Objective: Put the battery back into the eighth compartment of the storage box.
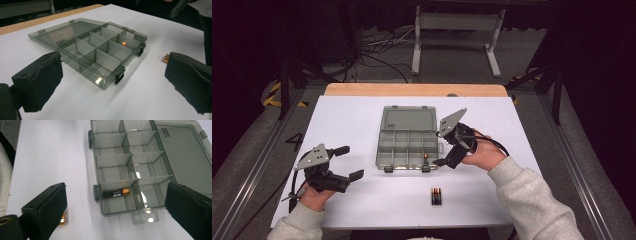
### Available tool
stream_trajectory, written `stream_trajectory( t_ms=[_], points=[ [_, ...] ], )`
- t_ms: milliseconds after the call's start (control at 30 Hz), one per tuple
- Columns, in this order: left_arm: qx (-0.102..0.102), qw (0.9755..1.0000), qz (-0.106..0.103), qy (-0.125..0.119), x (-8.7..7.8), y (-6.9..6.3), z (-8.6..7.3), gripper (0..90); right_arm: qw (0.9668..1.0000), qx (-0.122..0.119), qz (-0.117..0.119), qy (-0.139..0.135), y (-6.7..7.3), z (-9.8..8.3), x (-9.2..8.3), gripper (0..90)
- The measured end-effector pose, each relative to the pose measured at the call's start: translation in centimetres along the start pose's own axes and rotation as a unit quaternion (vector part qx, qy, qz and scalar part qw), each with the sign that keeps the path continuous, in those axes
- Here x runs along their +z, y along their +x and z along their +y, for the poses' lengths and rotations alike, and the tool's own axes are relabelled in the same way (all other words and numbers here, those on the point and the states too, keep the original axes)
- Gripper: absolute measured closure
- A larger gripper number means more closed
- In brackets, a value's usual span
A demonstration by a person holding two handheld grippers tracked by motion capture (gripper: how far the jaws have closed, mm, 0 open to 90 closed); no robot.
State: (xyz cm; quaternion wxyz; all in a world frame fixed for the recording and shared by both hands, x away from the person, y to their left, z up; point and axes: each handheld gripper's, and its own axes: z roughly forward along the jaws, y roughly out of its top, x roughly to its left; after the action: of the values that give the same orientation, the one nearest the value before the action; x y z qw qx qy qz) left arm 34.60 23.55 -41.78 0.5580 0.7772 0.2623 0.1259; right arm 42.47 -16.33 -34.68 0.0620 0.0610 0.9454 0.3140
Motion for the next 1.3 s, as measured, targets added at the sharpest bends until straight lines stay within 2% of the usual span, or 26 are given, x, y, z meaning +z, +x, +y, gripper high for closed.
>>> stream_trajectory(
  t_ms=[233, 633, 900, 1300],
  points=[
    [0.001, 1.0000, 0.001, 0.001, 0.0, 0.0, 0.0, 2.2, 1.0000, 0.002, -0.005, -0.006, 0.7, -0.6, -1.0, 4.3],
    [0.001, 1.0000, 0.001, 0.001, 0.0, 0.0, 0.0, 2.2, 1.0000, 0.004, -0.004, -0.002, 1.9, -1.3, -1.5, 4.2],
    [0.000, 1.0000, 0.002, -0.002, 0.1, -0.1, 0.0, 2.2, 0.9999, 0.007, 0.007, 0.001, 3.1, -2.3, -0.8, 4.1],
    [0.000, 1.0000, 0.002, -0.002, 0.1, -0.1, 0.0, 2.2, 0.9994, 0.010, 0.027, 0.020, 4.4, -3.5, 1.0, 3.7]
  ],
)
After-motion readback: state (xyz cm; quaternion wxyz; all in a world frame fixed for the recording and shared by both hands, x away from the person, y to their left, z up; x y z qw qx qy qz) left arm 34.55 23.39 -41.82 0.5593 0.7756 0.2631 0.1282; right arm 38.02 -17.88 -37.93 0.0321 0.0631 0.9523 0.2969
